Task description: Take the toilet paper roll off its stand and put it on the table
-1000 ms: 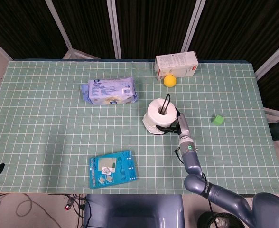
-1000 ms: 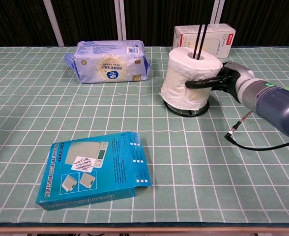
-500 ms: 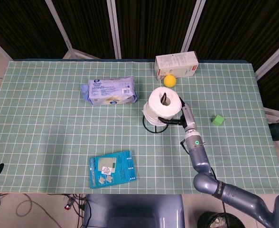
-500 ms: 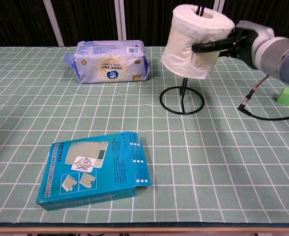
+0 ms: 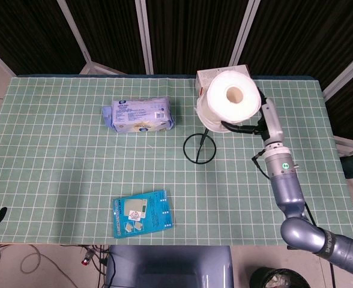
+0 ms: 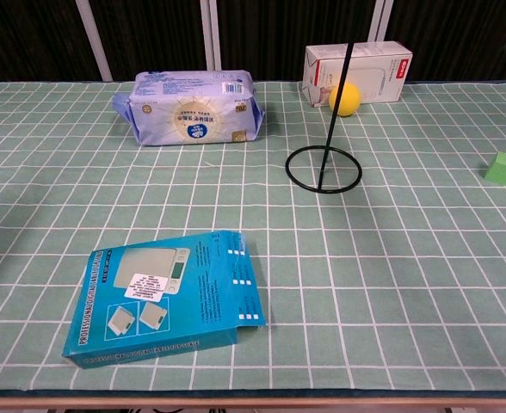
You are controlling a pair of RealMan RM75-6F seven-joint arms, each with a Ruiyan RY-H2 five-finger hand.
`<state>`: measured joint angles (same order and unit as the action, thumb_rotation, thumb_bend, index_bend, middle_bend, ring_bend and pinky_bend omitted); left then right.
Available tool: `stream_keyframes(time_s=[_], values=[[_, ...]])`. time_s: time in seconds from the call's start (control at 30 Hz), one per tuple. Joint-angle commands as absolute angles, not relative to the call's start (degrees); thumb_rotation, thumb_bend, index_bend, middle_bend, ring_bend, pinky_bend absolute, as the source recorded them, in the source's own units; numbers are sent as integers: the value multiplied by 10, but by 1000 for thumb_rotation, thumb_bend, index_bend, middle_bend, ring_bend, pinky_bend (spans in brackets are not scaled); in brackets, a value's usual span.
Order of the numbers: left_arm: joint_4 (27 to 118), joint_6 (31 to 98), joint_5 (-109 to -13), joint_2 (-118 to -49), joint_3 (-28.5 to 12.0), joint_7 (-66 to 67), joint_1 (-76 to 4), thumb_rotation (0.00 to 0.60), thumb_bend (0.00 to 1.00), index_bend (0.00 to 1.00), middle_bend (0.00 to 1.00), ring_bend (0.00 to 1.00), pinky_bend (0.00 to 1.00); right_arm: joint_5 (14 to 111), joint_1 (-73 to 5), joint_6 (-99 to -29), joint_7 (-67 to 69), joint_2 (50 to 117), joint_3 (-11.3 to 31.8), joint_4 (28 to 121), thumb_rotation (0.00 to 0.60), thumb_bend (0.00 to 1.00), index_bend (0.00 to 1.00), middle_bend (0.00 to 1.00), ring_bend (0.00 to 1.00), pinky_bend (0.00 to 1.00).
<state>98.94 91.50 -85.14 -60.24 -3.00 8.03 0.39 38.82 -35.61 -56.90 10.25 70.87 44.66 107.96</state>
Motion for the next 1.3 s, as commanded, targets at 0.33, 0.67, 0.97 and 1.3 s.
stream_keyframes(time_s=[0.33,0.67,0.97,1.3], values=[[991,914,-854,-604,-28,85,4,600,222,54,0,0,0,323,-326,-583,83,570,493,1102,600,0,448,360,373,177],[992,914,-853,-605,-29,89,4,600,222,54,0,0,0,371,-253,-523,155,547,413,1042,600,0,448,360,373,177],[993,912,-852,-608,-29,96,3,600,222,54,0,0,0,508,-170,-486,280,577,326,1007,600,0,448,360,373,177],[993,914,-852,-606,-29,90,4,600,222,54,0,0,0,686,-118,-524,381,650,224,1017,600,0,456,360,373,177]])
